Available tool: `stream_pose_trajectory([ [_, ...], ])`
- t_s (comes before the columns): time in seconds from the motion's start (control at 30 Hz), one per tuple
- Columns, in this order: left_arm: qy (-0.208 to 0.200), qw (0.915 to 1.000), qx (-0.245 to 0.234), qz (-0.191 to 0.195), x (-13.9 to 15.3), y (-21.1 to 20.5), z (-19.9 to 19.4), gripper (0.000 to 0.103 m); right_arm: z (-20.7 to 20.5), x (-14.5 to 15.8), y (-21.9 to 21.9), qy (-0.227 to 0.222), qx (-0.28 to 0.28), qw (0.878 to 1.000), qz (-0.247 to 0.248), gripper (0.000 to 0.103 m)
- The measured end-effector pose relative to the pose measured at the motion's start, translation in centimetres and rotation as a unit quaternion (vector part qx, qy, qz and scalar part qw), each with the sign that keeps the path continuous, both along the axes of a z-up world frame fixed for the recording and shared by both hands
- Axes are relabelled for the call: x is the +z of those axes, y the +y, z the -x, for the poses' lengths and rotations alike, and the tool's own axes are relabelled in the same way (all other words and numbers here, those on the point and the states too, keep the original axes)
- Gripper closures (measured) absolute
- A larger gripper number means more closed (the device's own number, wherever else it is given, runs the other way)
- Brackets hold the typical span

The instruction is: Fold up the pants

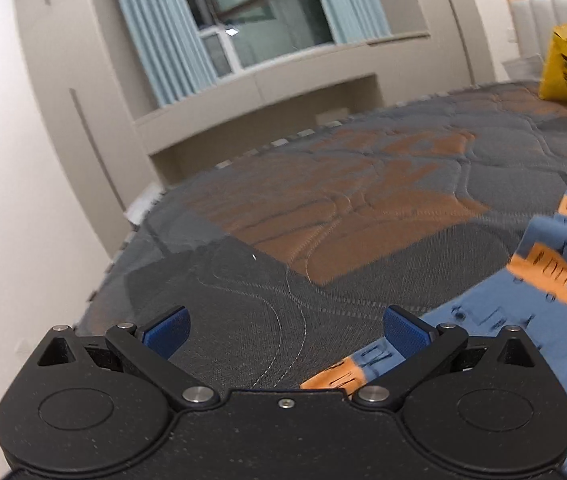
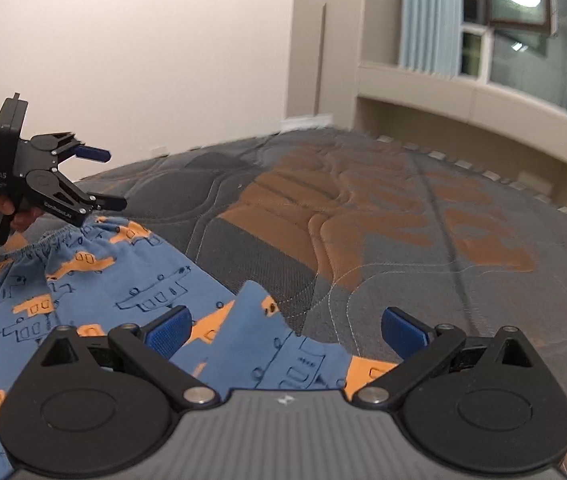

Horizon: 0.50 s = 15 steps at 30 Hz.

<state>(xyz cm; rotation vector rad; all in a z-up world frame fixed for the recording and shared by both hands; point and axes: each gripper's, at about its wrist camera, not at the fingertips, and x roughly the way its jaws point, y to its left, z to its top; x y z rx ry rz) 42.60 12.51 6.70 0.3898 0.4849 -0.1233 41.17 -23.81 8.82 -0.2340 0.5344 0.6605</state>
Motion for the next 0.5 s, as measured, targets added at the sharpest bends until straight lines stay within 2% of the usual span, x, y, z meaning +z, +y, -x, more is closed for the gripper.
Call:
stream_pose_trajectory([
  [0.17,0.043,0.9986,-0.030,-0.003,-1.5,1.6,-1.8,0.000,-5.1,-1.6,0.4,0.077,0.053,0.996,0.010,0.008],
  [0.3,0.066,0.9972,-0.026,-0.022,-2.8,1.8,-3.1,0.001,-7.1,-3.0,1.2,0.097,0.070,0.993,-0.004,0.020],
  [0.5,0.063,0.9971,-0.030,-0.030,-3.5,1.1,-3.0,0.001,-8.4,-4.9,1.6,0.116,0.066,0.991,-0.013,0.022],
])
